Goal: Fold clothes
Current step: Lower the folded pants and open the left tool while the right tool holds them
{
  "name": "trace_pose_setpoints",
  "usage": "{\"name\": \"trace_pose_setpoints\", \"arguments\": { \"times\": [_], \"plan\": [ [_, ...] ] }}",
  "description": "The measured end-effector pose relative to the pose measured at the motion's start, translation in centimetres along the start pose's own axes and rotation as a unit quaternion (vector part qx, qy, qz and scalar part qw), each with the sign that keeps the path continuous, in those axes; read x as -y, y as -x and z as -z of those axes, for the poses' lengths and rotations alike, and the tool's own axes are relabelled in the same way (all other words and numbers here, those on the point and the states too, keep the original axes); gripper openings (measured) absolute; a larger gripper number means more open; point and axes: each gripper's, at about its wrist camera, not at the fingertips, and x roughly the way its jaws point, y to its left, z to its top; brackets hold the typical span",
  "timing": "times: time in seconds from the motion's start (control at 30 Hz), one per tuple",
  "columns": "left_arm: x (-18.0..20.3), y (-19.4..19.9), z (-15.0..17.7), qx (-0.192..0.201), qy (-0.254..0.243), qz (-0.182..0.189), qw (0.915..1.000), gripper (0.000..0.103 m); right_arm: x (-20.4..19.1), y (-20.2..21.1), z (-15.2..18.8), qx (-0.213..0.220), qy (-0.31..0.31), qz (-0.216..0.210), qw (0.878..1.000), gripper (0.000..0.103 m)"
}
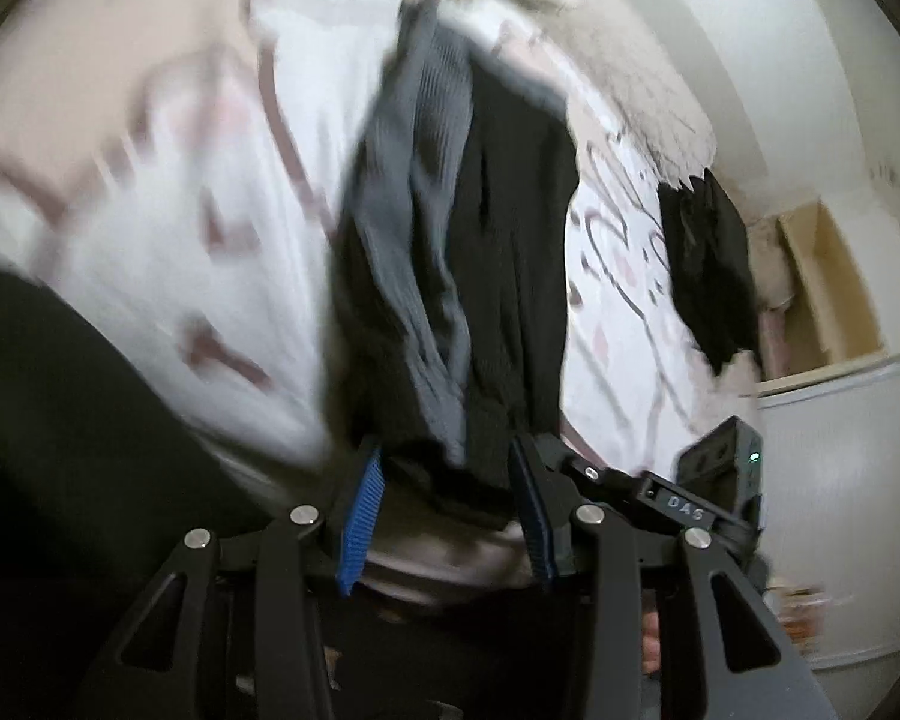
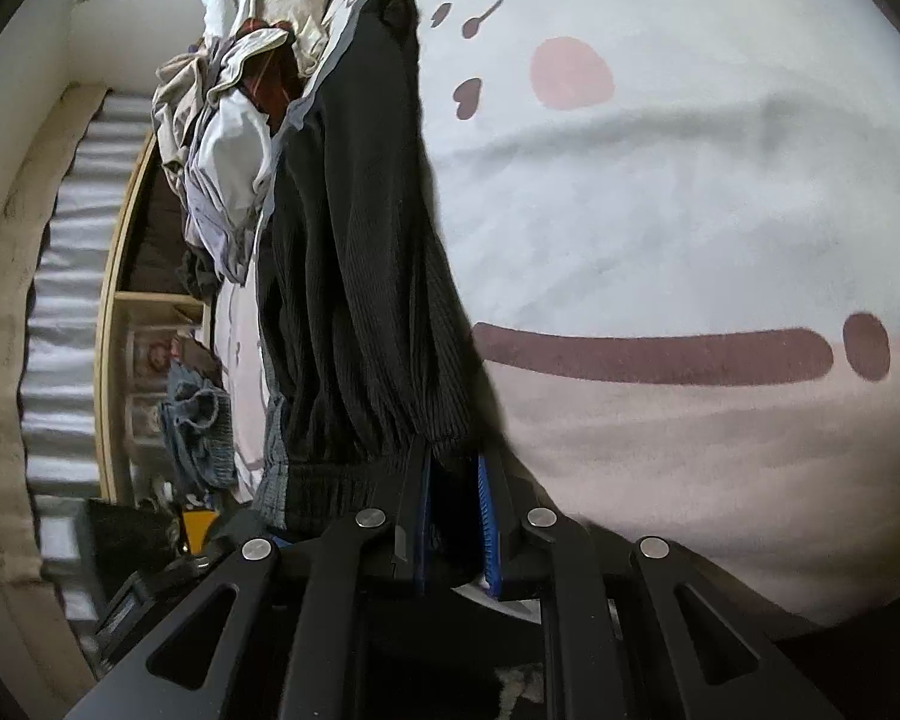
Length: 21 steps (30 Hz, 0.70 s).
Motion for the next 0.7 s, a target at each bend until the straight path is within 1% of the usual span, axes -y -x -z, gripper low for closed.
{"name": "trace_pose_setpoints", "arguments": {
  "times": [0.03, 0.07, 0.13, 0.17, 0.23, 0.33, 0.37, 0.43, 0.47, 0.57, 0.63, 0.7],
  "plan": [
    [0.6, 1.1, -0.7, 0.026, -0.025, -0.011, 0.9993, 0.044, 0.1, 0.0, 0.0, 0.001, 0.002, 0.000, 1.000, 0.015],
    [1.2, 1.7, -1.7, 0.044, -0.048, -0.016, 0.9977, 0.045, 0.1, 0.0, 0.1, 0.001, 0.004, 0.001, 1.000, 0.015],
    [2.6, 2.3, -4.3, 0.073, -0.094, -0.021, 0.9927, 0.045, 0.3, 0.0, 0.2, 0.003, 0.004, 0.000, 1.000, 0.015],
    [3.2, 2.2, -5.6, 0.076, -0.110, -0.018, 0.9908, 0.045, 0.3, -0.1, 0.2, 0.003, 0.005, -0.001, 1.000, 0.015],
    [4.5, 0.7, -8.5, 0.068, -0.140, -0.010, 0.9877, 0.045, 0.5, 0.0, 0.2, 0.003, 0.006, -0.005, 1.000, 0.015],
    [5.9, -4.6, -11.9, 0.001, -0.179, -0.008, 0.9838, 0.045, 0.3, 0.0, 0.3, 0.006, 0.018, -0.003, 1.000, 0.015],
    [5.7, -6.1, -12.7, -0.016, -0.177, -0.020, 0.9839, 0.045, 0.2, -0.1, 0.3, 0.007, 0.024, 0.002, 1.000, 0.015],
    [4.7, -9.1, -13.9, -0.041, -0.157, -0.059, 0.9849, 0.045, -0.2, -0.2, 0.4, 0.008, 0.037, 0.012, 0.999, 0.015],
    [3.8, -10.0, -14.5, -0.046, -0.144, -0.074, 0.9858, 0.045, -0.3, -0.2, 0.4, 0.008, 0.042, 0.017, 0.999, 0.015],
    [-0.4, -10.7, -14.7, -0.041, -0.097, -0.113, 0.9880, 0.045, -0.3, -0.3, 0.5, 0.008, 0.047, 0.020, 0.999, 0.015],
    [-3.0, -10.7, -14.6, -0.033, -0.065, -0.107, 0.9916, 0.045, -0.2, -0.3, 0.6, 0.007, 0.044, 0.018, 0.999, 0.014],
    [-4.1, -10.0, -14.4, -0.023, -0.044, -0.092, 0.9945, 0.045, 0.1, -0.3, 0.6, 0.006, 0.039, 0.014, 0.999, 0.015]
  ]
}}
